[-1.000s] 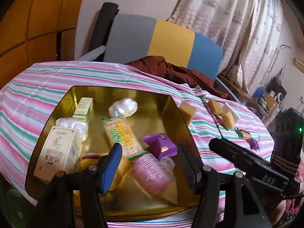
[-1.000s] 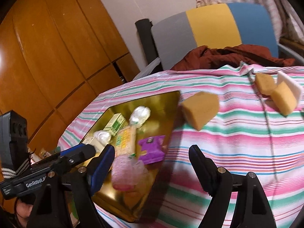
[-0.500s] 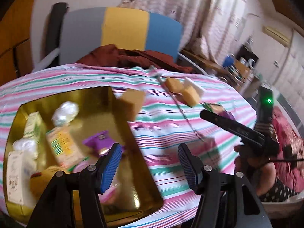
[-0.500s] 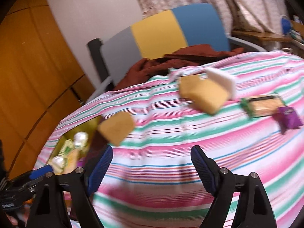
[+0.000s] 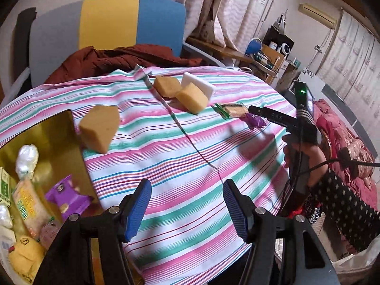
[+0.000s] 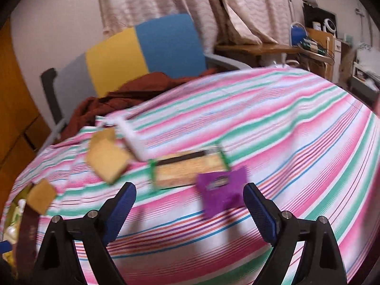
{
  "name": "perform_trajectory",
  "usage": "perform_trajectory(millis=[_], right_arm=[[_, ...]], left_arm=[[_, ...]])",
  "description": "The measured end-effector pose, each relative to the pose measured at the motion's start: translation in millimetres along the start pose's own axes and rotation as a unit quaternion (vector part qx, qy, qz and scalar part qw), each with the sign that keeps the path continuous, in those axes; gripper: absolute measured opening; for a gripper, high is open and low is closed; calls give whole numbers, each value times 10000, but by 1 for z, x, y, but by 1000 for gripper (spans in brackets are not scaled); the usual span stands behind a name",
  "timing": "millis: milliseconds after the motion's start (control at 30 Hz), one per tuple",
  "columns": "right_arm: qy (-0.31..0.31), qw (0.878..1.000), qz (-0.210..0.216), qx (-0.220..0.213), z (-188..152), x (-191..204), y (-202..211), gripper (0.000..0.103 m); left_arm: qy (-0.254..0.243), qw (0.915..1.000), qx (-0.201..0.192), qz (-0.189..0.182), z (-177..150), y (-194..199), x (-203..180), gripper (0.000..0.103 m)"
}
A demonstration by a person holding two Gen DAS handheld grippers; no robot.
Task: Organize objects
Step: 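Move both open tools back toward the sponges and packets on the table, then grasp a purple snack packet with the right tool while the left tool grasps a yellow sponge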
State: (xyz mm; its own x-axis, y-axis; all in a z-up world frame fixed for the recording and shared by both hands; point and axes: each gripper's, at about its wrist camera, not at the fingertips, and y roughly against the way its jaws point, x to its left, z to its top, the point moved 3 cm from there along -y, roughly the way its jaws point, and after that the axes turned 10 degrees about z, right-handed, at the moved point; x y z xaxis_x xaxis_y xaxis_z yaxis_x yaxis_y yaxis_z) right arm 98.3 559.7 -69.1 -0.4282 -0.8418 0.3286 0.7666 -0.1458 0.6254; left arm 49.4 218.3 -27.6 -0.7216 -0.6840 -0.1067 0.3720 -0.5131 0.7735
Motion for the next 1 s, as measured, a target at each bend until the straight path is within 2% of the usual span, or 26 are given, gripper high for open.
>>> perform_trajectory(millis=[133,267,300,367,500,633,833,1000], right_arm=[[-145,9996,-86,217,2,-27,-16,92],[-116,9992,-126,352,0,-34,-28,78],[-96,9993,-136,340,-1,-33,-29,78],[-59,9994,-106,321,-1,-32,-30,66],[103,9992,-217,316,-3,-27,-35,63],[112,9990,-335,258,-6,-25,-33,56],[36,9992,-399,78,-14,-20,-27,54],[33,9992,-396,-1,-16,-20,-27,54]], left_arm=[[-65,10000,54,-51,6,-5,-6,63],[-142,9999,83,-33,15,-10,-10,64],[-185,9998,78,-22,17,-11,-12,64],[-299,9995,85,22,24,-16,-16,64],[-476,9987,154,56,36,-31,-23,64],[-463,9985,284,-13,49,-51,-29,64],[-572,9978,319,127,78,-91,-40,64],[-852,9948,366,430,109,-136,-52,64]])
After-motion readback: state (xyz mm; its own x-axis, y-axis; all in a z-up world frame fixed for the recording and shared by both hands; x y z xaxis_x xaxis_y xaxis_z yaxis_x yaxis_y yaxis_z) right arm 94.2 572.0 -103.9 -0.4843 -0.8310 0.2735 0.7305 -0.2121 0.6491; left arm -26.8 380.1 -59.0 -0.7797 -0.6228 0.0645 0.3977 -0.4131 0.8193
